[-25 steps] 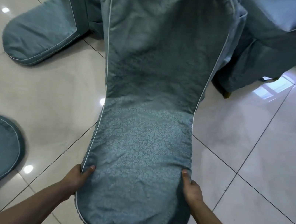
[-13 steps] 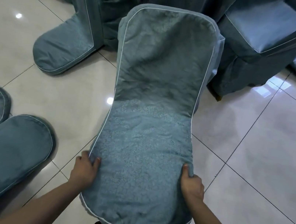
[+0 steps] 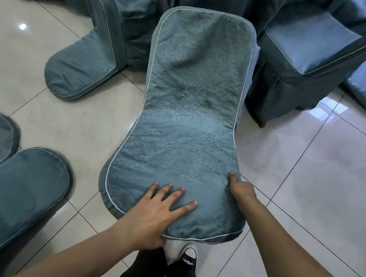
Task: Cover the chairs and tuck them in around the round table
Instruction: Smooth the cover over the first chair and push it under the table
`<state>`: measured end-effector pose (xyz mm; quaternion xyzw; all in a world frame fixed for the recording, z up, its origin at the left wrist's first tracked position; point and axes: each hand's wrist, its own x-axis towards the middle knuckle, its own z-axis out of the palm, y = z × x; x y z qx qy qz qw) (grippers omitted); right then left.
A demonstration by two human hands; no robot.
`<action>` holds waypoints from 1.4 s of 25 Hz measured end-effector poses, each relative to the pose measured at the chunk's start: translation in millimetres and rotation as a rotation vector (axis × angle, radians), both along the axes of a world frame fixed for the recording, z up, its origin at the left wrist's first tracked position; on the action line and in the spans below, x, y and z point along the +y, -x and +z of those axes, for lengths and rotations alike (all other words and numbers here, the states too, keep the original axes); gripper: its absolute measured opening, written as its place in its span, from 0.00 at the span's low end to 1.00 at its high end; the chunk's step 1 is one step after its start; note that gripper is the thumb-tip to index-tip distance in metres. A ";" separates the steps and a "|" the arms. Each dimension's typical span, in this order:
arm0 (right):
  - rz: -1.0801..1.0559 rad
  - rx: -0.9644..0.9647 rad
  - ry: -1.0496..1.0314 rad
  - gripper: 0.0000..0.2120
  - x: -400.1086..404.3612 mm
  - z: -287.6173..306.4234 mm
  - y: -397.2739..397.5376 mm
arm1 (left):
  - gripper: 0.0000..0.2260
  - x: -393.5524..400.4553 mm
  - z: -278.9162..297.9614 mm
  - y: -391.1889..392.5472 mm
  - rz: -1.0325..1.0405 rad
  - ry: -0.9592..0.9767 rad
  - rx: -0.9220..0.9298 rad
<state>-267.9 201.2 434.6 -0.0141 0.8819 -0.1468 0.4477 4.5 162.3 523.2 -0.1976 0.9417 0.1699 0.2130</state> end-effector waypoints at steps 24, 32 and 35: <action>1.205 0.614 0.257 0.27 23.1 122.5 -108.8 | 0.27 -21.9 54.2 6.2 0.370 0.244 0.060; 1.139 0.605 0.308 0.26 37.9 162.3 -110.4 | 0.25 -6.7 85.6 3.0 0.382 0.249 0.057; 1.133 0.581 0.308 0.26 48.1 186.3 -114.8 | 0.26 1.6 109.5 -1.1 0.383 0.229 0.065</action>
